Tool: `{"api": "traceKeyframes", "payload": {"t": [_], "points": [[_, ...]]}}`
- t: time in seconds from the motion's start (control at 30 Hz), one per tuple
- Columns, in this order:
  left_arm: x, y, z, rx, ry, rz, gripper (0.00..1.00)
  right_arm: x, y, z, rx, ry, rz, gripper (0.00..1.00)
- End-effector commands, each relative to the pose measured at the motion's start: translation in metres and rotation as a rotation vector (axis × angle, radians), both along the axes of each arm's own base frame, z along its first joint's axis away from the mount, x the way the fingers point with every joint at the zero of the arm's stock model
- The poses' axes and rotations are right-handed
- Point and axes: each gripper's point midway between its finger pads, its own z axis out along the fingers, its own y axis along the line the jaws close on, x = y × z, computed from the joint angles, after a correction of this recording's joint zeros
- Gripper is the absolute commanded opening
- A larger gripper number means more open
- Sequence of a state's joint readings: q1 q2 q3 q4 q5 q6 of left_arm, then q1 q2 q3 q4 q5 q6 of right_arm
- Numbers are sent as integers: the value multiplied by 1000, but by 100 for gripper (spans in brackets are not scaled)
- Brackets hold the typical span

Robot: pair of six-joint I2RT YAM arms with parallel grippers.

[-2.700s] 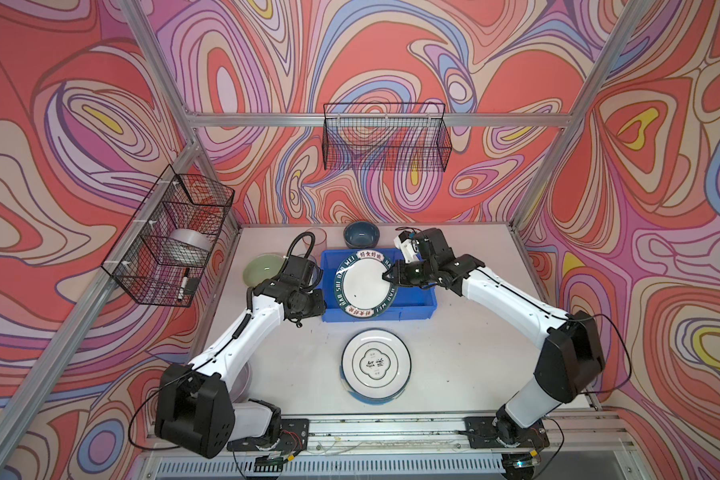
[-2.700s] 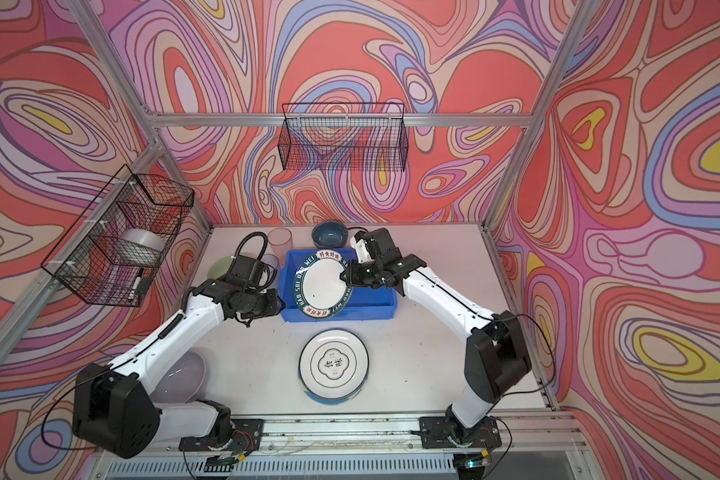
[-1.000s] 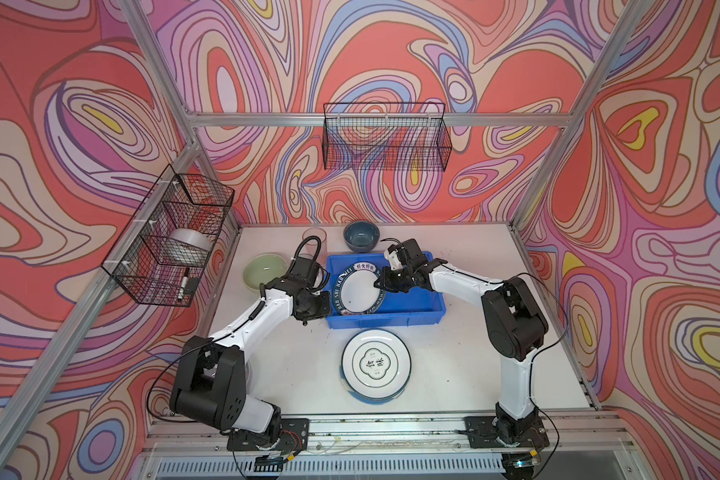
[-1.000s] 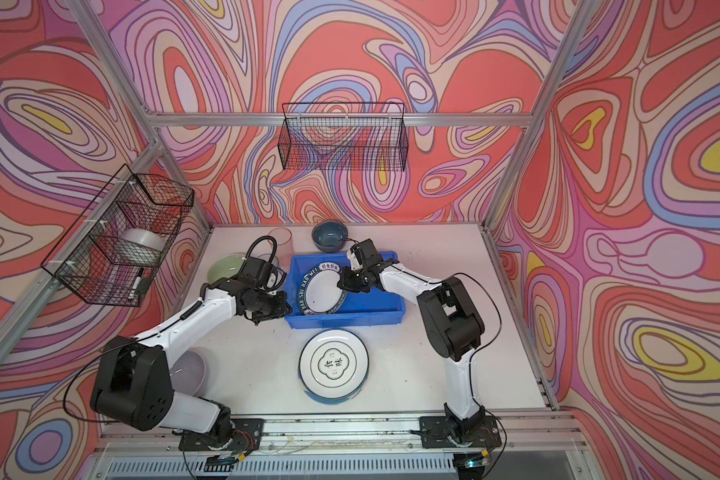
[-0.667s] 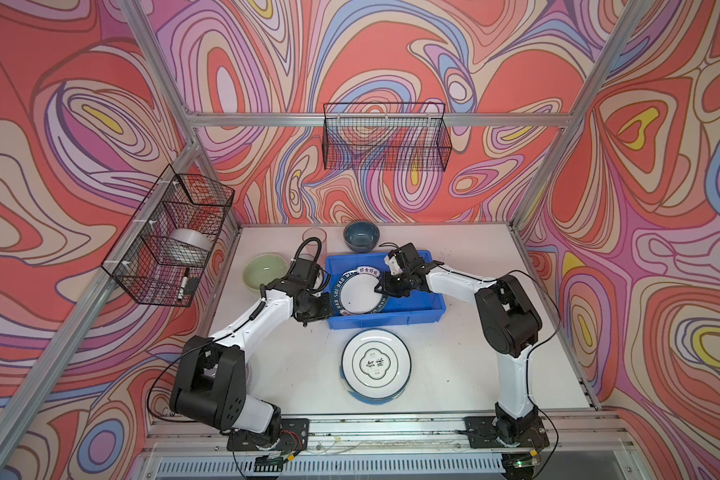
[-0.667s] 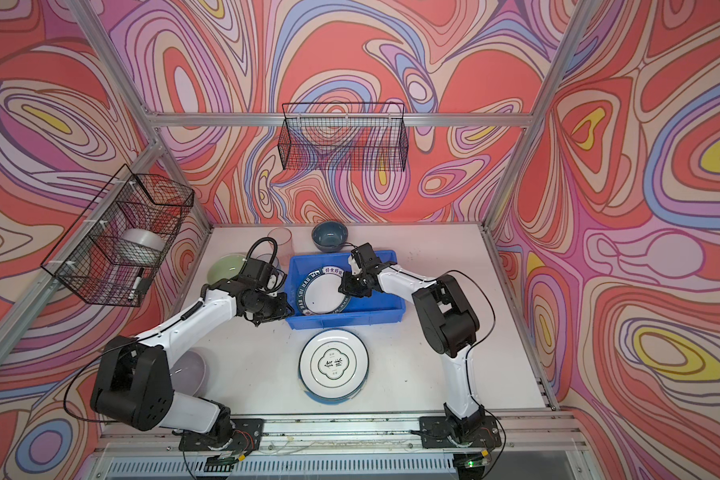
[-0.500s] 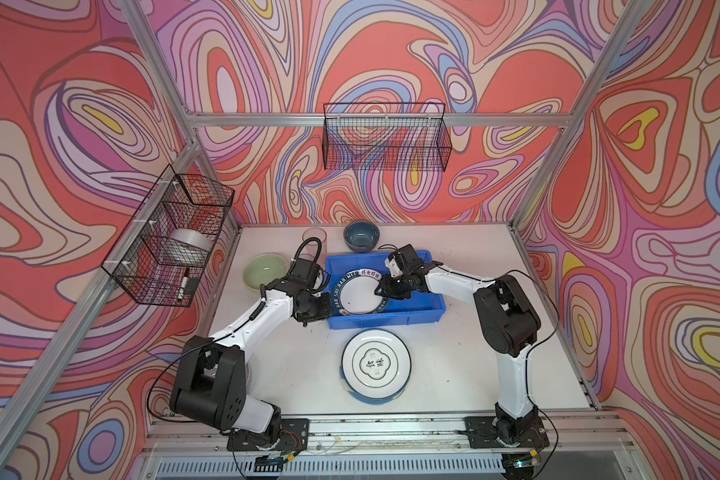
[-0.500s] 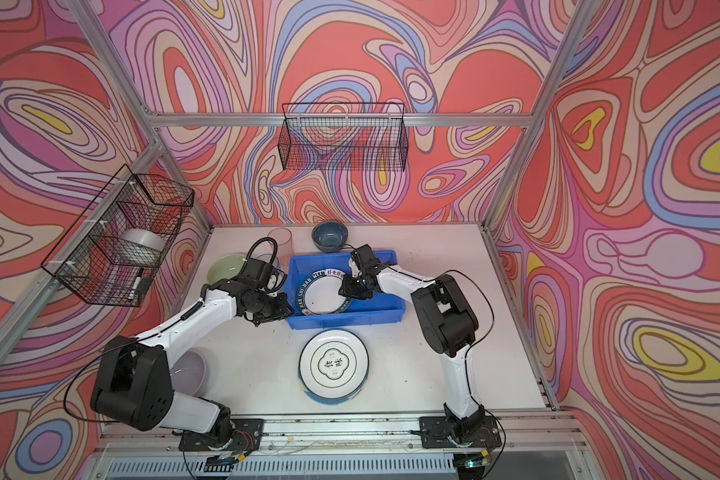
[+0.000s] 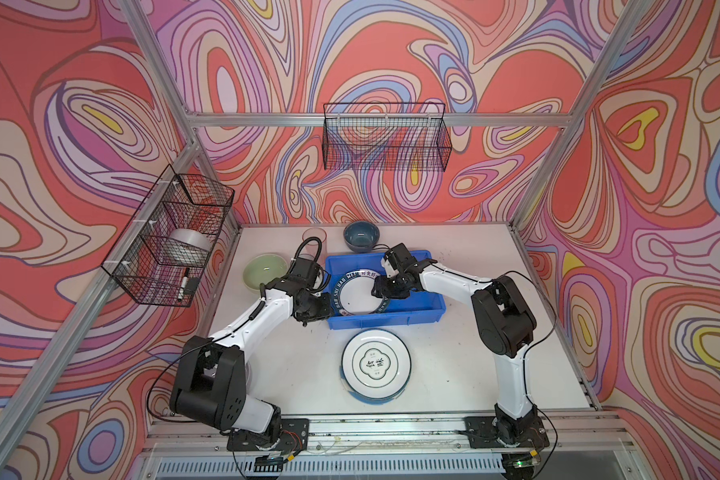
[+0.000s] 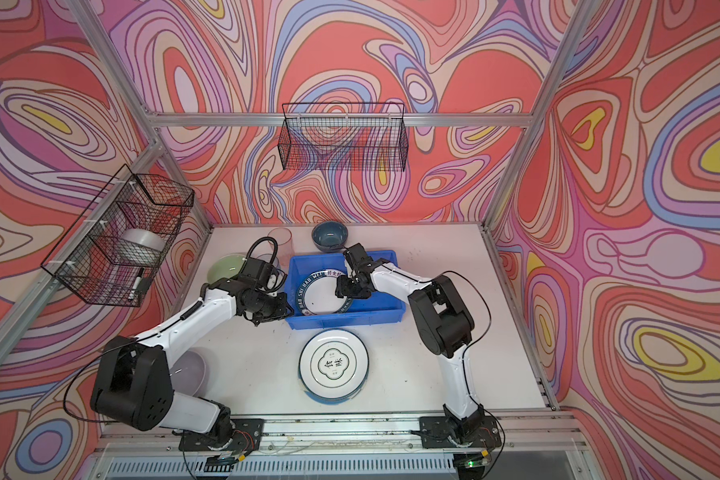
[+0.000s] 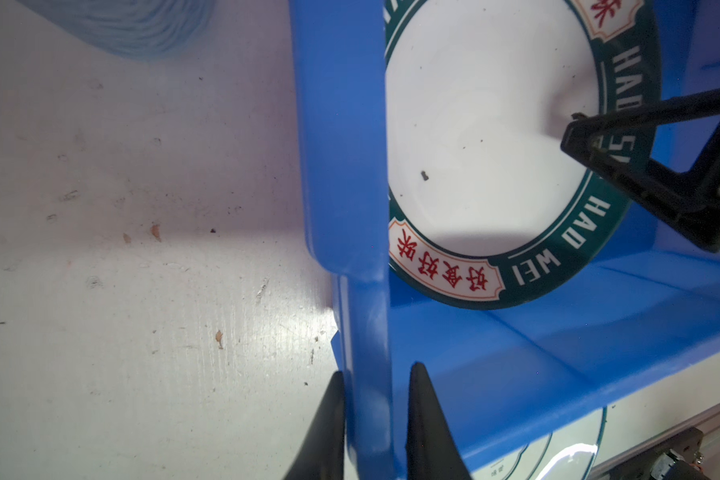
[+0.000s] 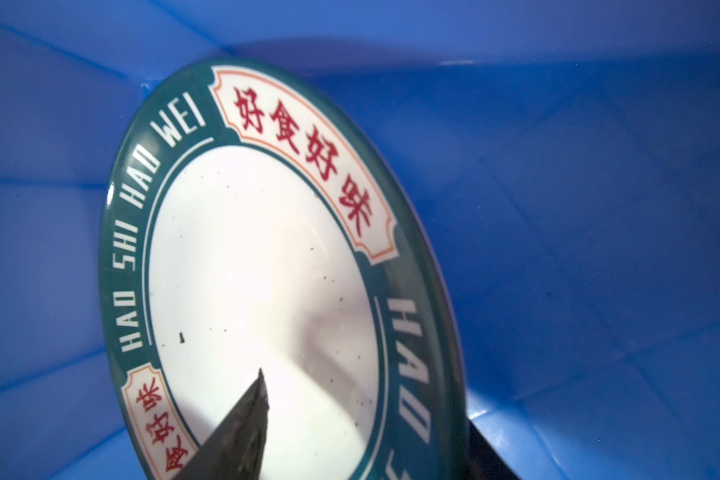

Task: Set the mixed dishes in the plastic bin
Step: 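Lower the green-rimmed plate into the blue bin with both grippers, then open both grippers to release the plate and draw back from the bin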

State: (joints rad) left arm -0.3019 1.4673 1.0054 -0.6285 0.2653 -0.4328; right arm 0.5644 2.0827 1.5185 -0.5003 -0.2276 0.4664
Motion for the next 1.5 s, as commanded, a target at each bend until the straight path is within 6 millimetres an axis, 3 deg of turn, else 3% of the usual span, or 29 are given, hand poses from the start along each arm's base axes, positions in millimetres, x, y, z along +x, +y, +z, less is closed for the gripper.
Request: {"api": "traceKeyframes", "payload": {"t": [0.0, 0.27, 0.53, 0.7, 0.87, 1.0, 1.13, 1.27, 1.47], "points": [[1, -3, 13, -2, -16, -28, 19, 2, 0, -1, -45, -19, 16, 64], [0, -1, 14, 4, -15, -29, 21, 1, -7, 8, -93, -43, 33, 69], [-1, -3, 17, -7, -16, -30, 23, -9, 13, 26, 42, -34, 90, 70], [-1, -3, 25, -16, -39, -34, 28, -10, 15, 37, 73, -51, 90, 70], [-2, -1, 27, 0, -29, -36, 34, -12, 3, 46, 15, -67, 85, 70], [-6, 7, 31, 39, -34, -21, 47, -19, -16, 64, -51, -105, 78, 71], [-16, 15, 41, 58, -48, -5, 53, -35, -31, 89, -65, -138, 75, 72], [-36, 18, 57, 54, -74, -9, 53, -66, -39, 119, 4, -159, 90, 68], [-81, -8, 63, 22, -91, -101, 53, -123, -52, 134, 93, -146, 114, 64]]}}
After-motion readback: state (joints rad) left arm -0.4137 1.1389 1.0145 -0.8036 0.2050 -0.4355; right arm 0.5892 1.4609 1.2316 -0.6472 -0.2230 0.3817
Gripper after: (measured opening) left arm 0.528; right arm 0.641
